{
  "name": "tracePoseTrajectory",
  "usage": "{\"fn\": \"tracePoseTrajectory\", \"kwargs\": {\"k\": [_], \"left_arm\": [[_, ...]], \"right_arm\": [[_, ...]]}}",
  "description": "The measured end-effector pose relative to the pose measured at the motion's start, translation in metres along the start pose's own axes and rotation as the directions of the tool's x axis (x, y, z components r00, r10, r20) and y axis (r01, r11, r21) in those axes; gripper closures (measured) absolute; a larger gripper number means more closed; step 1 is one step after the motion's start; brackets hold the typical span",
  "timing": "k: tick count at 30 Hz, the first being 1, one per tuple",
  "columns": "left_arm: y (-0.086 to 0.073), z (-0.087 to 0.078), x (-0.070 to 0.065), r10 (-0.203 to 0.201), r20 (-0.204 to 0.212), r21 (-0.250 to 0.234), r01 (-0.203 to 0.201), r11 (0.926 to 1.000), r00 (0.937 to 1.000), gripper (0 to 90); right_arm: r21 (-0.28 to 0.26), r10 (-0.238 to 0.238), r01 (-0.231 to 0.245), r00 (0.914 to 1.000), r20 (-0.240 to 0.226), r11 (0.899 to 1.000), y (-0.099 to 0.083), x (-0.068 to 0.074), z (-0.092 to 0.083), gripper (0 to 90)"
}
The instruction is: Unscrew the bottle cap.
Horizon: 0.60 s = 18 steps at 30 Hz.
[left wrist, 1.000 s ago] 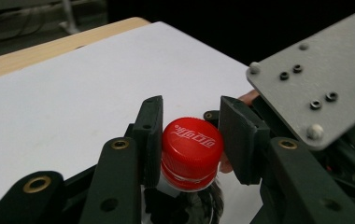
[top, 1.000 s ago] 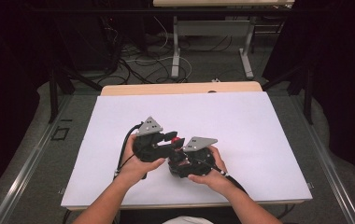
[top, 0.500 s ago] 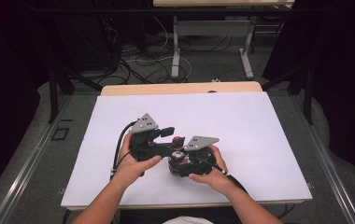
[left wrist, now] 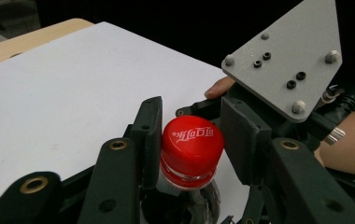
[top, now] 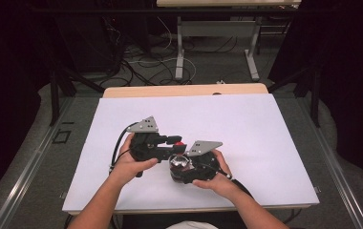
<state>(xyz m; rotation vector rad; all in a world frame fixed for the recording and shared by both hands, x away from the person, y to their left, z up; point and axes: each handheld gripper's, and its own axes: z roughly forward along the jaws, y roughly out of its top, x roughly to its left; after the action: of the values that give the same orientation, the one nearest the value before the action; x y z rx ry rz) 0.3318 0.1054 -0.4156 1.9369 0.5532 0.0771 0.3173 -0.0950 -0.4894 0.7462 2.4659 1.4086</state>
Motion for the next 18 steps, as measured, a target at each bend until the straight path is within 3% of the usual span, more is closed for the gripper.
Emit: {"fn": "tracePoseTrajectory", "kwargs": {"k": [1,4,8,9,11,15,17,18], "left_arm": [[0.000,0.001,-0.003,0.006,-0.022,0.005,-0.006,1.0000,0.9997,60.9],[0.000,0.005,-0.013,0.012,-0.104,-0.002,-0.013,0.9999,0.9944,61.1],[0.001,0.010,-0.026,-0.022,-0.212,-0.017,0.019,0.9997,0.9771,61.3],[0.002,0.010,-0.029,-0.034,-0.237,-0.017,0.031,0.9994,0.9709,61.3],[0.002,0.013,-0.035,-0.081,-0.297,-0.026,0.077,0.9967,0.9513,61.3],[0.004,0.017,-0.042,-0.114,-0.362,-0.037,0.108,0.9935,0.9251,61.3],[0.004,0.018,-0.043,-0.121,-0.364,-0.040,0.114,0.9927,0.9237,61.2],[0.005,0.018,-0.041,-0.115,-0.355,-0.033,0.110,0.9933,0.9277,61.1]], "right_arm": [[0.021,0.015,-0.015,0.9999,0.001,1.000,0.000,-0.001,-0.001,29.3],[0.016,0.012,-0.012,0.9996,0.026,1.000,0.000,-0.001,0.000,29.4],[0.001,0.019,-0.019,0.9978,0.063,1.000,-0.001,-0.001,0.000,29.4],[0.004,0.017,-0.018,0.9975,0.069,1.000,-0.001,-0.001,0.000,29.4],[0.002,0.028,-0.028,0.9968,0.075,1.000,0.000,0.000,0.000,29.4],[0.007,0.028,-0.029,0.9941,0.104,1.000,-0.001,0.001,0.001,29.4],[0.011,0.033,-0.034,0.9943,0.101,0.999,-0.001,0.000,0.001,29.4],[0.010,0.032,-0.033,0.9943,0.101,0.999,-0.001,0.000,0.001,29.4]]}}
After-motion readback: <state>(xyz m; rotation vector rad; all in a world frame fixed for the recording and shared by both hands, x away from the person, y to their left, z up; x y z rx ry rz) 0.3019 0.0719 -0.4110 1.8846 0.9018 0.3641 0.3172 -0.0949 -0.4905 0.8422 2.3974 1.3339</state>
